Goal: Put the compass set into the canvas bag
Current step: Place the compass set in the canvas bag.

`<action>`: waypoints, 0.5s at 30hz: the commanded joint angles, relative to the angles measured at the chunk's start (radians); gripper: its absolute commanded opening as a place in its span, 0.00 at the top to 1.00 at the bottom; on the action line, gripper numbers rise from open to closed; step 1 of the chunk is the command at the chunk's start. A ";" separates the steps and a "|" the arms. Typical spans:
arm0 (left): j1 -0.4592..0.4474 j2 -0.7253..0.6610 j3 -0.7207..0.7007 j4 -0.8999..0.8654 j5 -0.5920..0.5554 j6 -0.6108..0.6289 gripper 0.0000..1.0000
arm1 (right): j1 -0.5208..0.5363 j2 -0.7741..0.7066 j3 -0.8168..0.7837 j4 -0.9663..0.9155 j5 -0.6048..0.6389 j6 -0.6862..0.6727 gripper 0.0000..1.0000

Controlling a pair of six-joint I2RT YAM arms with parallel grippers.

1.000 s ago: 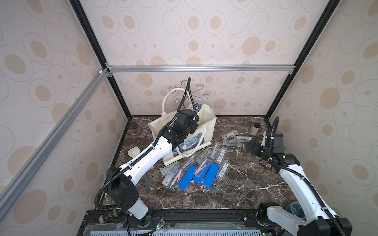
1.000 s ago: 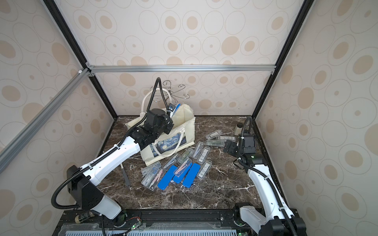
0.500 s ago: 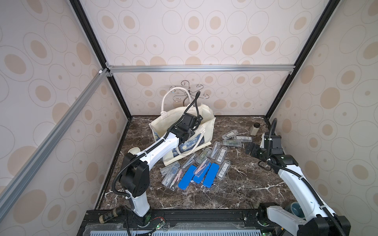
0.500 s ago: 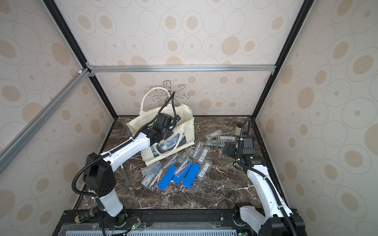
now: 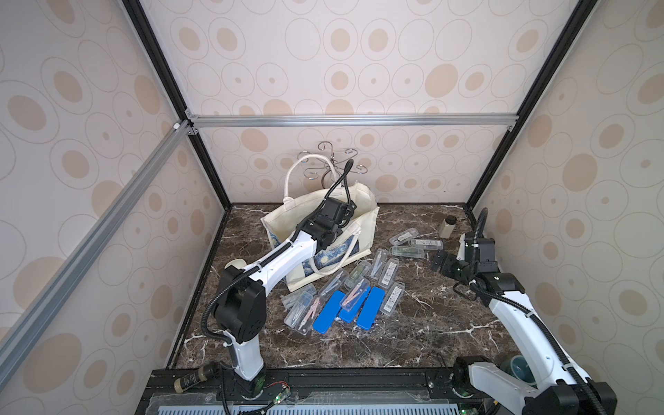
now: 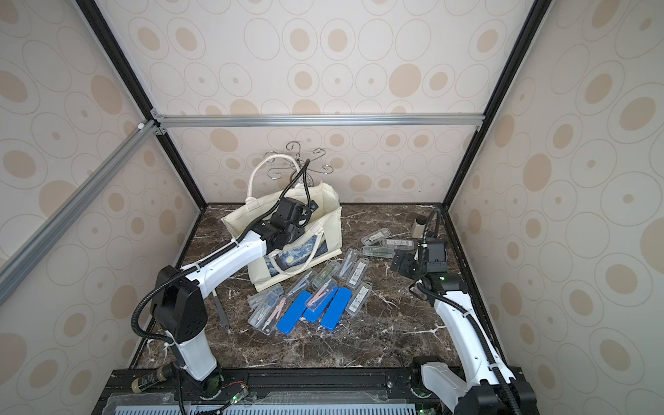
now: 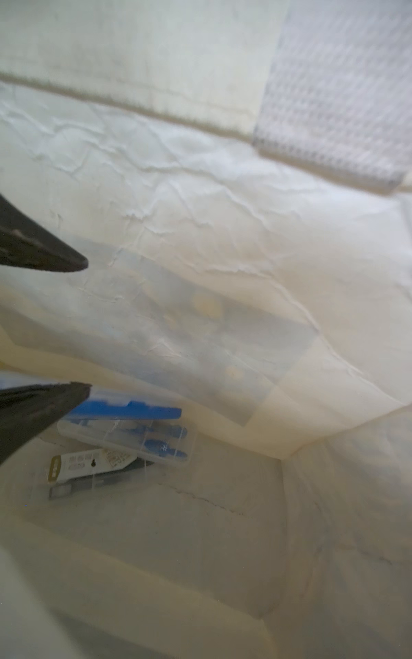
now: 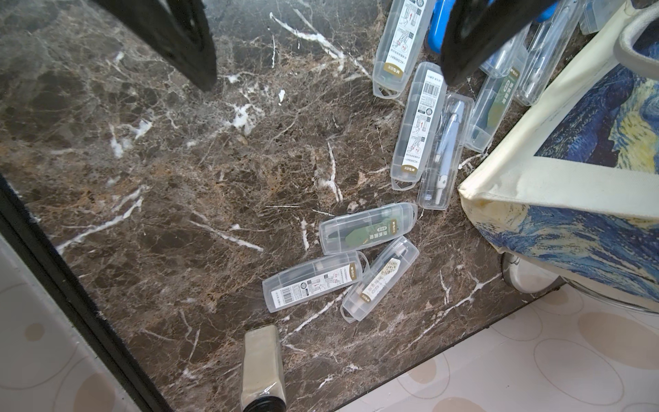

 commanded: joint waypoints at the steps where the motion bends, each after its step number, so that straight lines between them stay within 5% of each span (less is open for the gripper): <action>1: 0.009 -0.055 0.041 0.017 0.016 -0.018 0.36 | -0.002 -0.010 -0.013 -0.006 -0.010 0.000 0.00; 8: 0.008 -0.161 0.053 0.046 0.140 -0.095 0.22 | -0.002 0.012 -0.005 -0.022 -0.026 -0.009 0.00; 15: 0.007 -0.335 -0.046 0.153 0.443 -0.201 0.08 | -0.002 0.056 0.003 -0.042 -0.064 -0.030 0.00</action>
